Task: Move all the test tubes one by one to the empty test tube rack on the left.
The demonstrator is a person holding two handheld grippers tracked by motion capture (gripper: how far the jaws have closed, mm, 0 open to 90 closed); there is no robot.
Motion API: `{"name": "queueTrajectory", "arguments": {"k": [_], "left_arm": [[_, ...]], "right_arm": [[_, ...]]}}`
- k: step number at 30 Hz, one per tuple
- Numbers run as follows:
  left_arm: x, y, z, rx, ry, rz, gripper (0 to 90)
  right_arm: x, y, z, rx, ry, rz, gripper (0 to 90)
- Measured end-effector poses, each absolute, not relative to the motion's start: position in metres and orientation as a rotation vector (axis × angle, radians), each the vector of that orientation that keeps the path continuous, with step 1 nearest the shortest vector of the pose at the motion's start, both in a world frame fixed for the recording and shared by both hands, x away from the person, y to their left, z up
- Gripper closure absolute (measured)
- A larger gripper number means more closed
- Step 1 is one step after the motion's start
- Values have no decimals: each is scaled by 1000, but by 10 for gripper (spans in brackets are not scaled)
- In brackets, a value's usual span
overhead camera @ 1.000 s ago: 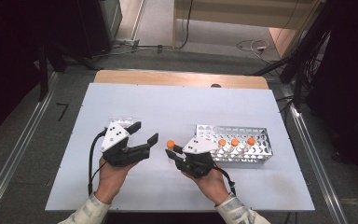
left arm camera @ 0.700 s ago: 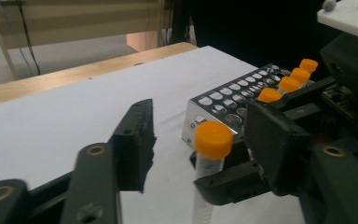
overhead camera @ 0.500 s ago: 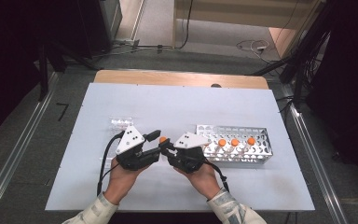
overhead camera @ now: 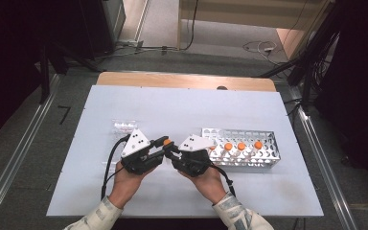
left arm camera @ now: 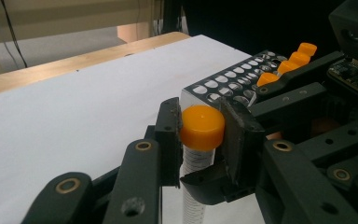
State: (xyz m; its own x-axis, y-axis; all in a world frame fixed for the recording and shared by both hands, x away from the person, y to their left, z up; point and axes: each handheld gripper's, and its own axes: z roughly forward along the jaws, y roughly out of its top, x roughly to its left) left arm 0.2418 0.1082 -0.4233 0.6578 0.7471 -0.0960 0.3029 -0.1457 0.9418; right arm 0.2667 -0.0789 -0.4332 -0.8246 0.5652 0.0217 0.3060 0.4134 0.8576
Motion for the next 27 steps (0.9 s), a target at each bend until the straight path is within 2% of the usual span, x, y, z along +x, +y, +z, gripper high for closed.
{"name": "queueTrajectory", "arguments": {"k": [5,10,12,13,17,19,27], "left_arm": [[243,109,-423,1722,854,475,696],[244,111,-423,1714,863,482,697],[244,112,-423,1706,868,483,697],[245,112,-422,1703,871,481,697],[245,114,-422,1696,872,487,696],[246,115,-421,1694,878,490,696],[249,122,-419,1675,900,496,697]], "right_arm": [[268,-80,-433,762,2405,1374,708],[270,-84,-433,767,2418,1388,573],[270,-85,-433,765,2422,1390,555],[270,-87,-434,763,2422,1395,507],[268,-90,-433,763,2426,1401,455],[263,-95,-433,762,2424,1396,396],[249,-114,-428,746,2407,1429,357]]}}
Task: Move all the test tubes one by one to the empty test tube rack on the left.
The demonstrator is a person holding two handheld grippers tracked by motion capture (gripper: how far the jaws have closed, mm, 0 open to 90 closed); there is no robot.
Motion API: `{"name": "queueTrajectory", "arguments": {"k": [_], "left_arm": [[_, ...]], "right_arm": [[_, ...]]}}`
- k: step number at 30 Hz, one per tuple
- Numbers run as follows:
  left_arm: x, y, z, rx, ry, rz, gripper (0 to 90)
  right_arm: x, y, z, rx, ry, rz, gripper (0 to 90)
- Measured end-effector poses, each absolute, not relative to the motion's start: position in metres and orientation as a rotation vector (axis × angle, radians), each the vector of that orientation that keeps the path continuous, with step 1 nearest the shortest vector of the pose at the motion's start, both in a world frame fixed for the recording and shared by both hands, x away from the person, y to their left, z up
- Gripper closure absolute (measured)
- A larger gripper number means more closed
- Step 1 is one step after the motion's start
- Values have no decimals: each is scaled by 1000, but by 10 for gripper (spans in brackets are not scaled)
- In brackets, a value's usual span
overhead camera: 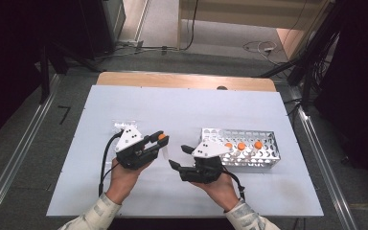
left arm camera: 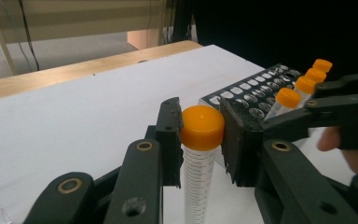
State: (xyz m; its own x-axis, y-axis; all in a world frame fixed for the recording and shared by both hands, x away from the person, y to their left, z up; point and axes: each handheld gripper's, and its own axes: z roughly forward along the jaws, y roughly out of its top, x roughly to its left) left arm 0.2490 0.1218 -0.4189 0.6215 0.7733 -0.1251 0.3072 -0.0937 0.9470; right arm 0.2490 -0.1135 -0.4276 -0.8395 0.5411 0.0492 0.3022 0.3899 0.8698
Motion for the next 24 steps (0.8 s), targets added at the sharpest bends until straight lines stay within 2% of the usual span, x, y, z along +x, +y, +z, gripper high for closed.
{"name": "queueTrajectory", "arguments": {"k": [17,24], "left_arm": [[265,148,-403,1599,982,547,697],[276,164,-397,1566,1042,596,696]], "right_arm": [[227,-163,-434,798,2374,1413,358],[223,-167,-437,809,2373,1409,358]]}}
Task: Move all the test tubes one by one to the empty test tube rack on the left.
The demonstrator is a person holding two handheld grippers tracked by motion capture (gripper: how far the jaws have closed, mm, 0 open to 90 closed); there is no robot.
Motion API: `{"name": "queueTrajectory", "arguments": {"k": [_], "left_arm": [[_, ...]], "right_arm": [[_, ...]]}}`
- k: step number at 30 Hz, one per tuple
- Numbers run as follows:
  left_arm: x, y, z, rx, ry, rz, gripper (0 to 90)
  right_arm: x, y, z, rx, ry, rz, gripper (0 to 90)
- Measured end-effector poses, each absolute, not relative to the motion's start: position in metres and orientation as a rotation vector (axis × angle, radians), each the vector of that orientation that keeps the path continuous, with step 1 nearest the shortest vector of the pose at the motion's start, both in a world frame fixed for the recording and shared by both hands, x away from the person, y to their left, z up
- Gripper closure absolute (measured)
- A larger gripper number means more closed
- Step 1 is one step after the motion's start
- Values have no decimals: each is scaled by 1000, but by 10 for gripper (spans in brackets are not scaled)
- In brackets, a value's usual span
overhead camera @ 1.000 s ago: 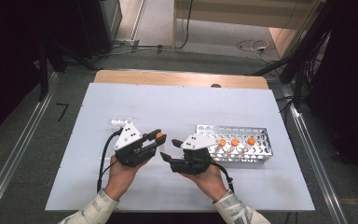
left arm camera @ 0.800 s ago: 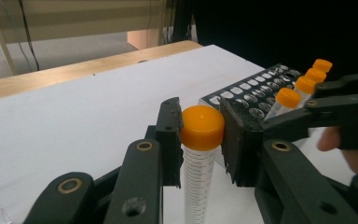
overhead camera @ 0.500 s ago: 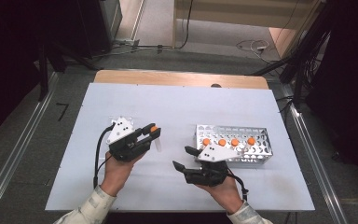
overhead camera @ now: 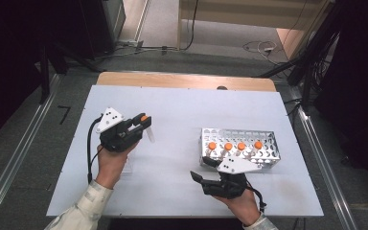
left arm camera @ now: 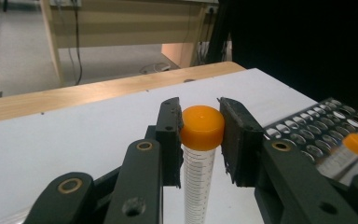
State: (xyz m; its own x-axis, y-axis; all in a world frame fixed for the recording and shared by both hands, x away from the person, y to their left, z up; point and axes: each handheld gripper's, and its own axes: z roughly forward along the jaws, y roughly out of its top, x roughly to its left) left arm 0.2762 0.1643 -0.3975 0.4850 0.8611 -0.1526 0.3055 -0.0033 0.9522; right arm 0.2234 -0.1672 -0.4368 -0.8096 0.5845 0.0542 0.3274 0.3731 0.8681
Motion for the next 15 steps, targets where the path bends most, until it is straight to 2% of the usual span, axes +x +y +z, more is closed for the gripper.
{"name": "queueTrajectory", "arguments": {"k": [15], "left_arm": [[293,197,-390,1505,1141,750,697]], "right_arm": [[224,-168,-437,821,2369,1409,360]]}}
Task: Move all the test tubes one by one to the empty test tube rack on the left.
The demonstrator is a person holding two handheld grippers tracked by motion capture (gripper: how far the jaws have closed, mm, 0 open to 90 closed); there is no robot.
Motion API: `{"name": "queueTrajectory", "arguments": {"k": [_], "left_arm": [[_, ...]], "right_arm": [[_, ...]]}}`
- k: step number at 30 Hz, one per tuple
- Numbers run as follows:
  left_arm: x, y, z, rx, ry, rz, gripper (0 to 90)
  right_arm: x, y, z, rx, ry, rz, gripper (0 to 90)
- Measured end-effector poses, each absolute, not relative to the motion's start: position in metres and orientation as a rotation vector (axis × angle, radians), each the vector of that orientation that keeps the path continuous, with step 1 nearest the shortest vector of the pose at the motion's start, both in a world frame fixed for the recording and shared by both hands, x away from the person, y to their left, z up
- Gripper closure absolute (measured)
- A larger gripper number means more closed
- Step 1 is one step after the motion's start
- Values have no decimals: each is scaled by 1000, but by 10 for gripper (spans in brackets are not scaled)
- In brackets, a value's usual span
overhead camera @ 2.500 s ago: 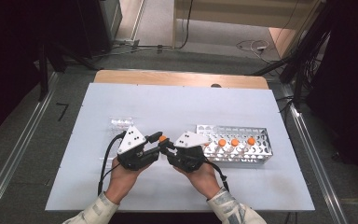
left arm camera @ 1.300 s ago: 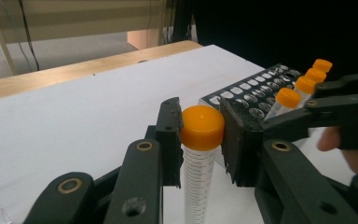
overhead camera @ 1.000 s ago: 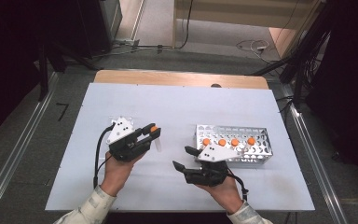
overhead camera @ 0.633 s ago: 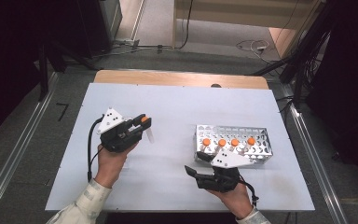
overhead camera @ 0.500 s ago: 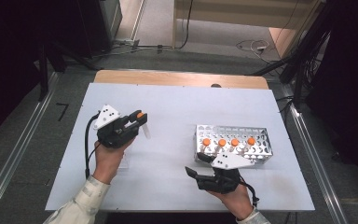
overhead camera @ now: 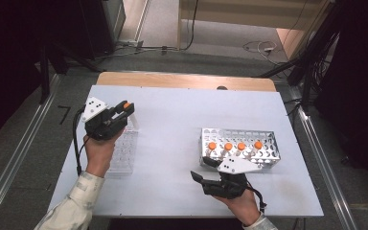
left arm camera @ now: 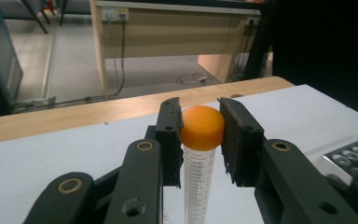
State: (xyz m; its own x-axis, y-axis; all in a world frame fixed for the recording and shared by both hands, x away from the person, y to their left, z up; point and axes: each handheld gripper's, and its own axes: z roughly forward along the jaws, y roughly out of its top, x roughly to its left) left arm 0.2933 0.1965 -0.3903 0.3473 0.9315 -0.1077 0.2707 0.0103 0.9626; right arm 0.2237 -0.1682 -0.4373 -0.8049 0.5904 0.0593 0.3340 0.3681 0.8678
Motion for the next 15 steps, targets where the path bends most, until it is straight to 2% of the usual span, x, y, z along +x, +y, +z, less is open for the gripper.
{"name": "queueTrajectory", "arguments": {"k": [15], "left_arm": [[303,204,-397,1496,1186,818,696]], "right_arm": [[224,-170,-437,826,2362,1416,360]]}}
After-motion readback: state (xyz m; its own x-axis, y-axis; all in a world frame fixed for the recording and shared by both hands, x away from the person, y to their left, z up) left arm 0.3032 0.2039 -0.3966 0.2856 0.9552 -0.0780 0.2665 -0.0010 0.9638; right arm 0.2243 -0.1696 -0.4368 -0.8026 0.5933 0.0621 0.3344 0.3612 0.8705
